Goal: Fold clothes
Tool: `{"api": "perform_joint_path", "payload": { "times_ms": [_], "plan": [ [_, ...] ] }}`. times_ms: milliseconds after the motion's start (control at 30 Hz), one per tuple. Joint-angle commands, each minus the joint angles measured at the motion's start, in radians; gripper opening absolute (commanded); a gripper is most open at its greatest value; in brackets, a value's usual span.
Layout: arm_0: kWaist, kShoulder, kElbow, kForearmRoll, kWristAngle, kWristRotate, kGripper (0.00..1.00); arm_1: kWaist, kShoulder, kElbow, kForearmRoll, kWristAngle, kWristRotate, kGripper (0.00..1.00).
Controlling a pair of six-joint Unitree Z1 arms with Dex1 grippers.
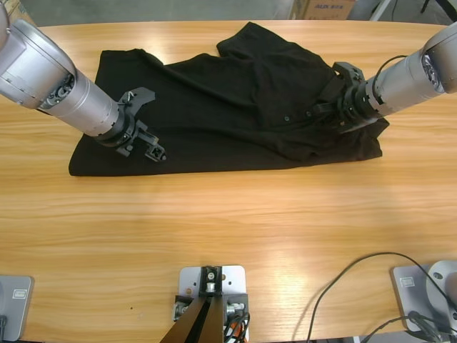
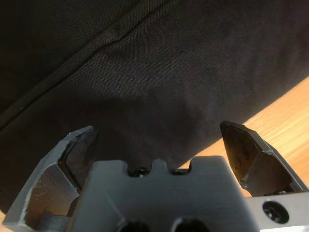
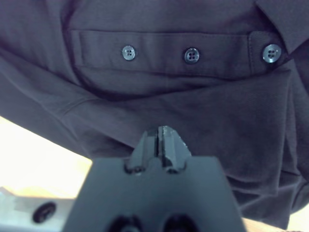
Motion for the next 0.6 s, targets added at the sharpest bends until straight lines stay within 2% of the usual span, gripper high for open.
{"api": "perform_joint_path", "payload": {
  "times_ms": [33, 400, 533, 567, 600],
  "plan": [
    [-0.002, 0.057, 0.001, 0.025, 0.009, 0.006, 0.982, -0.037, 0.096, -0.006, -0.013, 0.025, -0.005, 0.0],
    [-0.005, 0.043, 0.004, 0.028, 0.008, 0.001, 0.982, -0.124, 0.05, -0.006, -0.03, -0.044, -0.024, 0.0],
    [-0.005, 0.031, 0.01, 0.028, 0.008, 0.001, 0.982, -0.176, 0.046, -0.009, -0.041, -0.099, -0.05, 0.0],
    [-0.004, 0.023, 0.012, 0.028, 0.008, 0.001, 0.982, -0.178, 0.026, -0.01, -0.041, -0.12, -0.052, 0.033],
    [-0.003, 0.016, 0.013, 0.029, 0.008, 0.001, 0.982, -0.178, -0.002, -0.008, -0.039, -0.157, -0.052, 0.532]
  ]
}}
